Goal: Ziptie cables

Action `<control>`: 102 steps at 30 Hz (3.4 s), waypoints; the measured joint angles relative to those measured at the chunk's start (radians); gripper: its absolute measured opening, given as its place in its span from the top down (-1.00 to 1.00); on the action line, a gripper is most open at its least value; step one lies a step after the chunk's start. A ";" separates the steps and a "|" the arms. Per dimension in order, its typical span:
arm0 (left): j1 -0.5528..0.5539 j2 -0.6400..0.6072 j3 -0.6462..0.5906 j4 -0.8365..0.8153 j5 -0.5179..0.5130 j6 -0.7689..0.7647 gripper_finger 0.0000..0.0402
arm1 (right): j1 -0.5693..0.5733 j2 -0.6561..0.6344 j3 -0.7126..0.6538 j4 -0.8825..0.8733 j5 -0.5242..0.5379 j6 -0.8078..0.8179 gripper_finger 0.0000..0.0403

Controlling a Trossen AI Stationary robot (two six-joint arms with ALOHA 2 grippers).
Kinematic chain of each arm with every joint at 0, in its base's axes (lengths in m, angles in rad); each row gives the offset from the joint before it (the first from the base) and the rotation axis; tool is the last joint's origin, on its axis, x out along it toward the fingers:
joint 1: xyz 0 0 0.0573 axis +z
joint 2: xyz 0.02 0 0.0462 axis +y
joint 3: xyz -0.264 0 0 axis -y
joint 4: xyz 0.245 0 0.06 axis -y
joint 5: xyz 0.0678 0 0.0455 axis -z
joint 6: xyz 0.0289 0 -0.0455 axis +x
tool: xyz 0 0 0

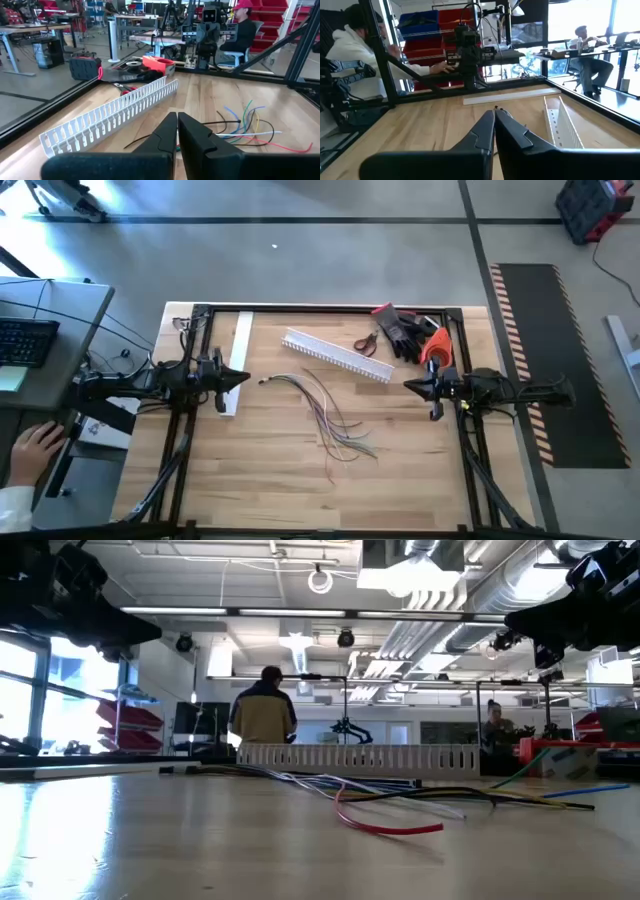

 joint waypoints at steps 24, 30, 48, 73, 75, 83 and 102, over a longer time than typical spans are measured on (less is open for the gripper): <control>0.000 0.000 0.000 0.000 0.000 0.000 1.00 | 0.000 0.000 0.000 0.000 0.000 0.000 1.00; 0.000 0.000 0.000 0.000 0.000 0.000 1.00 | 0.000 0.000 0.000 0.000 0.000 0.000 1.00; 0.000 0.000 0.000 0.000 0.000 0.000 1.00 | 0.000 0.000 0.000 0.000 0.000 0.000 1.00; 0.000 0.000 0.000 0.033 -0.014 -0.050 1.00 | 0.000 0.000 0.000 0.000 0.000 0.000 1.00; 0.000 0.011 0.000 0.087 -0.014 -0.099 0.99 | 0.000 0.000 0.000 0.000 0.000 0.000 1.00; 0.000 0.300 0.000 0.410 -0.061 -0.066 0.77 | 0.000 0.000 0.000 0.001 0.014 -0.030 1.00; 0.004 1.080 0.323 -0.032 -0.061 -0.105 0.02 | 0.000 0.000 0.000 0.045 0.012 -0.081 1.00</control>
